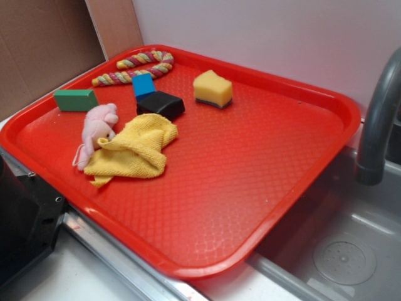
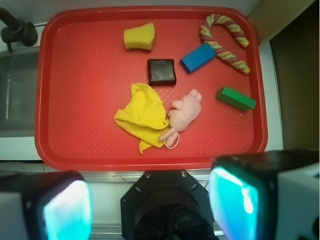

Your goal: Grab the green block.

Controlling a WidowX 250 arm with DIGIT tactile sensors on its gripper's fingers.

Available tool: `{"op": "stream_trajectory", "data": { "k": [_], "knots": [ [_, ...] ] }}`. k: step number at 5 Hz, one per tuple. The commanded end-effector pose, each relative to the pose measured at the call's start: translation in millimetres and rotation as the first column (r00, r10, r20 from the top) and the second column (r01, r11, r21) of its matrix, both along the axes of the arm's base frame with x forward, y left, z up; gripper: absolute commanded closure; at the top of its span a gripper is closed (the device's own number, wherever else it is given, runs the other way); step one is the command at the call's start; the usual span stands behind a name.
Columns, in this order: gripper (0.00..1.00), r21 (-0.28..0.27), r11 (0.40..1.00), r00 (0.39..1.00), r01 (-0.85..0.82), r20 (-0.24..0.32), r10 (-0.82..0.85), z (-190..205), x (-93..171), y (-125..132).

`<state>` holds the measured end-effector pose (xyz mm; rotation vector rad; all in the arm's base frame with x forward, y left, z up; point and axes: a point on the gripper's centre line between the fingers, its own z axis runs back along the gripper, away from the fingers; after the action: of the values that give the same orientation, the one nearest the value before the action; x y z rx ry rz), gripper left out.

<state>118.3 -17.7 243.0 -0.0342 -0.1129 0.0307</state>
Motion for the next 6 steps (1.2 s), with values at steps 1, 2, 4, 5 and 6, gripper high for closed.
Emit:
{"op": "stream_trajectory", "data": {
  "k": [1,2,4,5,6],
  "knots": [
    [0.00,0.000,1.000,1.000,0.000,0.000,0.000,0,0,0],
    [0.00,0.014,0.992,0.992,0.122,0.026,-0.122,-19,14,33],
    [0.00,0.156,0.910,0.917,0.384,0.052,-0.396,-71,80,84],
    [0.00,0.190,0.852,0.868,0.488,0.000,-0.497,-96,88,111],
    [0.00,0.205,0.795,0.813,0.571,-0.007,-0.582,-109,79,127]
  ]
}}
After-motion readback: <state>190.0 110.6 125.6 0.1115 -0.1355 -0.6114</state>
